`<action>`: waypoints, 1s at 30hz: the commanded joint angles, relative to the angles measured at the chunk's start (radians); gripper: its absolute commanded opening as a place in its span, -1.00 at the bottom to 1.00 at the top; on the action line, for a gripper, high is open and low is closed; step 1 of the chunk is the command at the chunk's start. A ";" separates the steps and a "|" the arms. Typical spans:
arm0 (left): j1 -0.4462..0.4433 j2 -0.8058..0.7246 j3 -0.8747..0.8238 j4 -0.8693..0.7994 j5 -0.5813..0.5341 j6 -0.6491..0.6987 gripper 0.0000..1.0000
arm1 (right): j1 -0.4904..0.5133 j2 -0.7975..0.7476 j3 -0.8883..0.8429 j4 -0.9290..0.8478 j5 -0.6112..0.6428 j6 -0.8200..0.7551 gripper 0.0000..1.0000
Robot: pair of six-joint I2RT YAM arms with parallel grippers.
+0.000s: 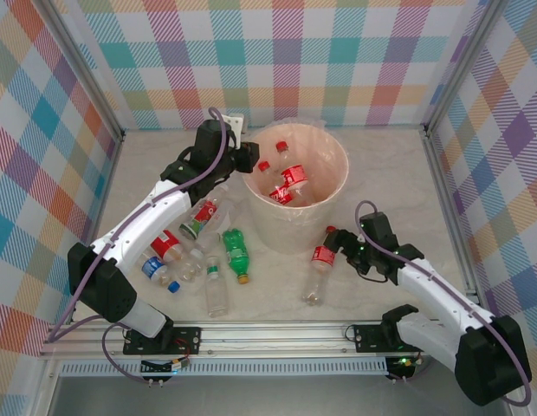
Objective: Put the plastic bottles in the bin
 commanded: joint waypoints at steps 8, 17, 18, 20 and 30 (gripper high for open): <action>-0.025 0.074 -0.057 -0.202 0.010 0.034 -0.47 | 0.005 0.071 -0.030 0.098 0.012 -0.018 0.56; -0.025 0.069 -0.054 -0.204 0.007 0.035 -0.47 | 0.003 0.067 -0.021 -0.052 0.100 -0.036 0.59; -0.025 0.067 -0.054 -0.205 0.005 0.035 -0.47 | 0.003 0.044 -0.003 -0.112 0.135 -0.047 0.59; -0.025 0.069 -0.053 -0.204 0.002 0.037 -0.47 | 0.003 -0.032 0.037 -0.229 0.206 -0.084 0.60; -0.025 0.069 -0.049 -0.210 0.002 0.041 -0.47 | 0.005 -0.025 0.080 -0.200 0.132 -0.101 0.67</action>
